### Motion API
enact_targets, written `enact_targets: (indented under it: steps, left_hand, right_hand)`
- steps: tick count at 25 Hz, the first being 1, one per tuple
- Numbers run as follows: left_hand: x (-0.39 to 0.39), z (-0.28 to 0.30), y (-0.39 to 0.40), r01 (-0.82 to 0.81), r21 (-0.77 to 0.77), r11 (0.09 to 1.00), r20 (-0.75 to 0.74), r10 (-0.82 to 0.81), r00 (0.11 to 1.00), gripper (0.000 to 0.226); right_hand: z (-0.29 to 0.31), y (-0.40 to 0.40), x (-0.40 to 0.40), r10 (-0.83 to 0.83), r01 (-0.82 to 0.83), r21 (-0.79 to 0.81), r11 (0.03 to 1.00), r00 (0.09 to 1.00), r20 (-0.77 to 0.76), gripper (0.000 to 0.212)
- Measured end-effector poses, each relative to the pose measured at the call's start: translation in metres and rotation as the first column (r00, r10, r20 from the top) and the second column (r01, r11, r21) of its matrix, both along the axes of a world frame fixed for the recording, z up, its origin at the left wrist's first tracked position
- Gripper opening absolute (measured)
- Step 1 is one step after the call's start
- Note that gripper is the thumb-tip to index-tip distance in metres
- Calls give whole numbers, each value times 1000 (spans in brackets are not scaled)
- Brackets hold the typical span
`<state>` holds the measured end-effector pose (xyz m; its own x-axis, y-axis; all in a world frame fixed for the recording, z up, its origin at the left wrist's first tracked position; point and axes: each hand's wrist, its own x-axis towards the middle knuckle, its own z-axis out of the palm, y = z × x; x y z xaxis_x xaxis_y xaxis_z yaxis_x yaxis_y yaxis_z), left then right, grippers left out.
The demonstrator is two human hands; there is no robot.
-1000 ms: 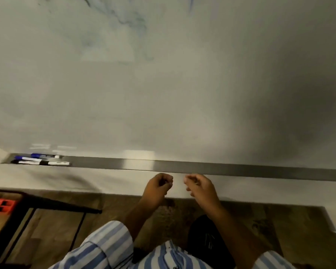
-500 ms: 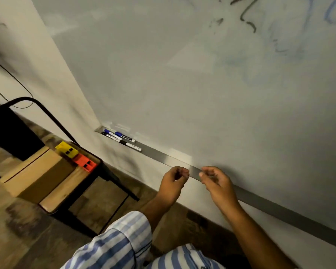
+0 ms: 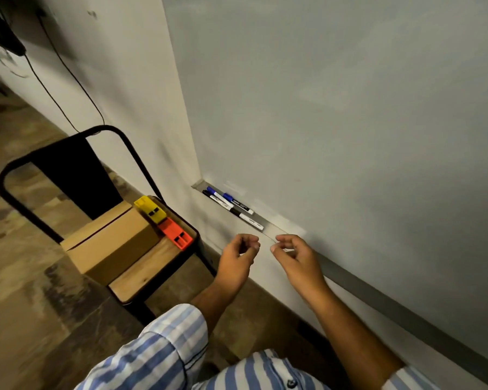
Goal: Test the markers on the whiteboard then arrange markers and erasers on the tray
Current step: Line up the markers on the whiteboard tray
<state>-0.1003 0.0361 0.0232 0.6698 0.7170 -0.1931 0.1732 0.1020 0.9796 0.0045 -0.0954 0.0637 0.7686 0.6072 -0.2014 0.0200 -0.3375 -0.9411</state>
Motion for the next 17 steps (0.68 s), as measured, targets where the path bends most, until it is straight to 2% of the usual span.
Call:
enact_targets:
  steps: [7, 17]
  left_hand:
    - [-43, -16, 76, -146, -21, 989, 12, 147, 989, 17]
    - [-45, -46, 109, -355, -82, 931, -96, 347, 933, 17]
  right_hand:
    - [-10, 91, -29, 108, -108, -7, 994, 993, -46, 24]
    - [-39, 156, -9, 323, -328, -102, 939, 944, -62, 27]
